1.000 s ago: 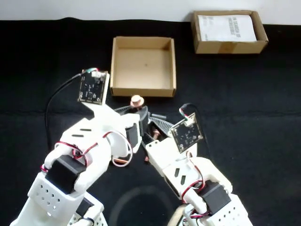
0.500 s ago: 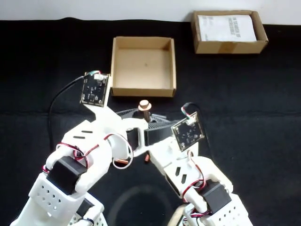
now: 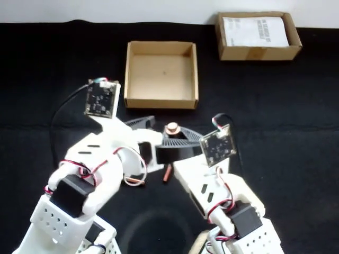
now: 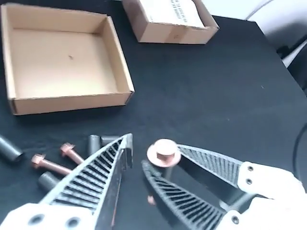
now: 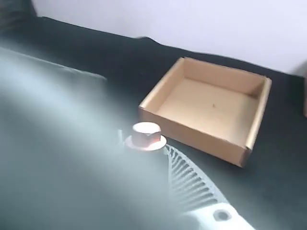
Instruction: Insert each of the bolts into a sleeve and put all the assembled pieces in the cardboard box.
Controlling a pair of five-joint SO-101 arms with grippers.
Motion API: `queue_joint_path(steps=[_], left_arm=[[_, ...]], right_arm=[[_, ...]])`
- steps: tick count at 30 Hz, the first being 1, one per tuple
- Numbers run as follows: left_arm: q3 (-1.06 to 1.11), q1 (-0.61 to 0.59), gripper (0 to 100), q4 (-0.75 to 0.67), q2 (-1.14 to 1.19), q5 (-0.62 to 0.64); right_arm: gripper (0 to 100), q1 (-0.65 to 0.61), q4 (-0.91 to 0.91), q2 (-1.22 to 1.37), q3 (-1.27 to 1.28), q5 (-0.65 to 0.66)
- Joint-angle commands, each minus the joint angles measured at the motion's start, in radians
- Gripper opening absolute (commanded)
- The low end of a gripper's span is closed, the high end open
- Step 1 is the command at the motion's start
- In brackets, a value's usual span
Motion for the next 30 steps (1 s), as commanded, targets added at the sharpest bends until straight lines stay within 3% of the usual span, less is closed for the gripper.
queue_joint_path(steps=[1, 4, 8, 10, 15, 17, 20, 25, 30], left_arm=[[-0.113, -0.059, 61, -0.012, -0.012, 0.005], [-0.166, -0.174, 61, -0.008, -0.012, 0.005], [-0.133, -0.294, 54, 0.164, -0.004, 0.003], [-0.082, -0.334, 43, 0.241, -0.004, 0.002], [0.053, -0.429, 0, 0.298, -0.012, -0.046], [0.067, -0.473, 4, 0.307, -0.012, -0.121], [0.094, -0.542, 1, 0.324, -0.012, -0.206], [0.180, -0.639, 1, 0.325, -0.012, -0.218], [0.271, -0.647, 1, 0.321, -0.012, -0.216]], right_arm=[[0.6, 0.053, -0.021, -0.001, -0.044, -0.003], [0.6, 0.162, -0.082, 0.004, -0.045, -0.051], [0.6, 0.263, -0.091, 0.156, -0.148, -0.071], [0.6, 0.268, -0.045, 0.308, -0.278, -0.072], [0.6, 0.269, 0.061, 0.745, -0.696, -0.074], [0.6, 0.269, 0.107, 0.911, -0.857, -0.074], [0.6, 0.269, 0.163, 1.144, -1.063, -0.071], [0.6, 0.255, 0.203, 1.520, -1.342, -0.058], [0.6, 0.255, 0.243, 1.844, -1.623, -0.017]])
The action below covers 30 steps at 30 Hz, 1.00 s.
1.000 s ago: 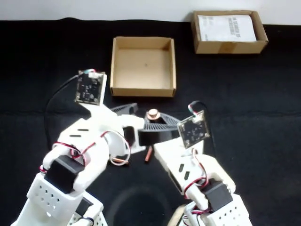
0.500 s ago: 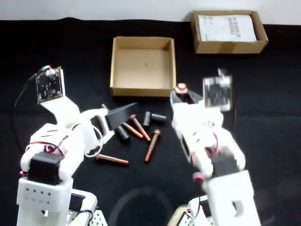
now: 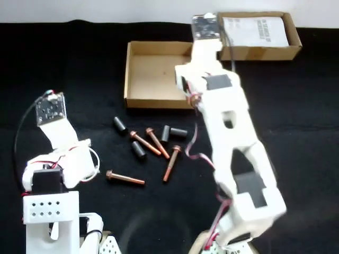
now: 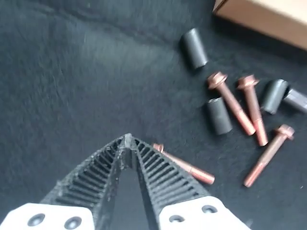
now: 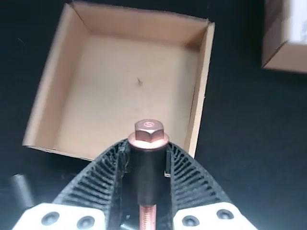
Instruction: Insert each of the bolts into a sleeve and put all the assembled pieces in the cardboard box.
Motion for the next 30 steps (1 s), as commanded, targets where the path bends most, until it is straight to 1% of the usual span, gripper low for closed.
queue_joint_path(steps=[1, 3, 6, 10, 12, 16, 18, 20, 22, 23, 25, 26, 29, 30], left_arm=[[0.044, -0.015, 1, -0.003, -0.010, -0.003], [0.070, -0.015, 1, -0.005, -0.012, -0.003], [0.073, -0.031, 1, -0.003, -0.012, -0.006], [0.074, -0.053, 1, -0.003, -0.012, -0.006], [0.076, -0.053, 1, 0.002, -0.012, -0.006], [0.076, -0.053, 1, -0.003, -0.012, -0.006], [0.076, -0.053, 1, -0.005, -0.012, -0.006], [0.077, -0.053, 1, 0.002, -0.010, -0.006], [0.074, -0.047, 1, 0.023, -0.008, -0.006], [0.064, -0.038, 1, 0.074, -0.007, -0.005], [0.001, 0.007, 1, 0.224, -0.004, -0.006], [-0.033, 0.031, 1, 0.245, -0.002, -0.008], [-0.088, 0.105, 1, 0.239, -0.002, -0.055], [-0.096, 0.113, 1, 0.221, -0.002, -0.058]], right_arm=[[0.6, -0.004, 0.007, 0.194, -0.265, 0.020], [0.6, -0.004, 0.007, 0.303, -0.378, 0.032], [0.6, -0.004, 0.007, 0.461, -0.526, 0.084], [1.5, 0.012, 0.027, 0.645, -0.677, 0.089], [6.9, 0.015, 0.064, 0.714, -0.742, 0.089], [22.7, 0.013, 0.136, 0.794, -0.869, 0.087], [25.4, 0.012, 0.177, 0.805, -0.935, 0.087], [25.4, 0.004, 0.248, 0.805, -1.017, 0.087], [25.4, -0.007, 0.361, 0.805, -1.129, 0.084], [25.4, -0.018, 0.433, 0.805, -1.190, 0.084], [25.4, -0.041, 0.588, 0.805, -1.311, 0.086], [25.4, -0.053, 0.662, 0.805, -1.372, 0.086], [25.4, -0.084, 0.886, 0.805, -1.554, 0.087], [25.3, -0.087, 0.895, 0.803, -1.592, 0.087]])
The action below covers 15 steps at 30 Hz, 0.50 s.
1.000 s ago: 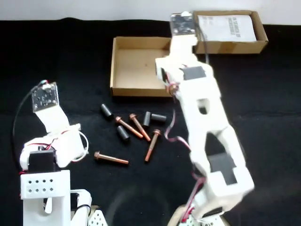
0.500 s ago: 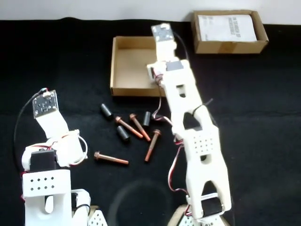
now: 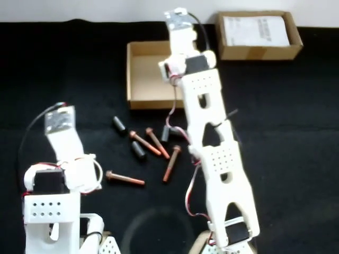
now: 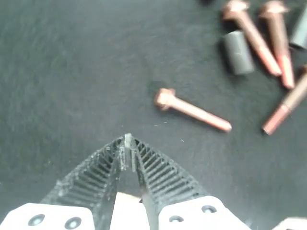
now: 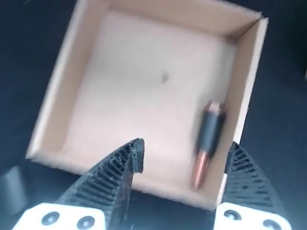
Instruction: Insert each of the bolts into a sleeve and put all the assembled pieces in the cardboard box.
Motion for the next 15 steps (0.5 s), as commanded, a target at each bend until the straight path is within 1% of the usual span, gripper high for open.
queue_joint_path(steps=[1, 3, 6, 8, 10, 11, 15], left_arm=[[-0.065, 0.051, 1, -0.028, -0.008, -0.020], [-0.058, 0.028, 1, -0.094, -0.008, -0.020], [-0.018, -0.054, 1, -0.203, -0.010, -0.018], [0.021, -0.105, 1, -0.262, -0.010, -0.018], [0.067, -0.145, 1, -0.316, -0.010, -0.017], [0.094, -0.163, 1, -0.347, -0.010, -0.017], [0.231, -0.236, 1, -0.523, -0.010, 0.002]], right_arm=[[25.3, -0.013, 0.137, -0.025, -0.211, 0.009], [25.3, 0.002, 0.140, -0.084, -0.193, 0.009], [25.3, -0.001, 0.140, -0.211, -0.093, 0.015], [25.2, -0.002, 0.142, -0.323, 0.041, 0.068], [25.2, 0.004, 0.142, -0.458, 0.231, 0.161], [25.2, 0.010, 0.142, -0.530, 0.344, 0.230], [25.2, 0.039, 0.136, -0.794, 0.855, 0.554]])
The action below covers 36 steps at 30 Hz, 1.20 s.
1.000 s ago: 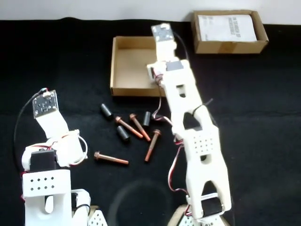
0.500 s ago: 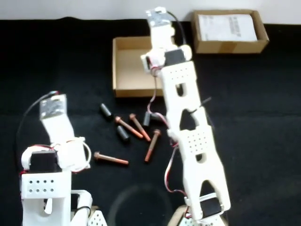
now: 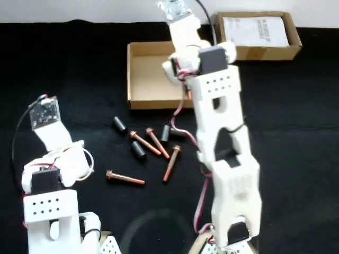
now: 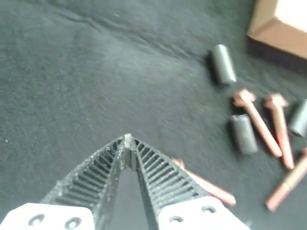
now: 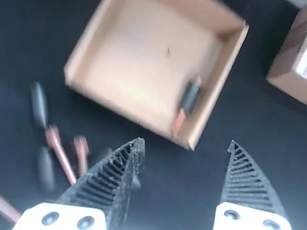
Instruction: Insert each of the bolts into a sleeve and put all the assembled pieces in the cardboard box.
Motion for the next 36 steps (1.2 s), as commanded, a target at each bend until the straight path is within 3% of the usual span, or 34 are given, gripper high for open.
queue_joint_path(steps=[1, 4, 8, 19, 31, 36], left_arm=[[0.090, -0.067, 1, -0.152, -0.010, 0.038], [0.174, -0.090, 1, -0.232, -0.010, 0.083], [0.231, -0.093, 1, -0.236, -0.010, 0.086], [0.239, -0.094, 1, -0.235, -0.010, 0.086], [0.237, -0.094, 1, -0.186, -0.010, 0.084], [0.237, -0.094, 1, -0.186, -0.010, 0.084]], right_arm=[[25.2, 0.018, 0.007, -0.285, 0.499, 0.278], [25.2, 0.016, -0.028, -0.397, 0.777, 0.397], [25.2, 0.019, -0.139, -0.460, 1.004, 0.563], [25.2, -0.001, -0.430, -0.461, 1.225, 0.825], [25.2, -0.065, -0.797, -0.404, 1.399, 0.872], [25.2, -0.062, -0.816, -0.331, 1.399, 0.868]])
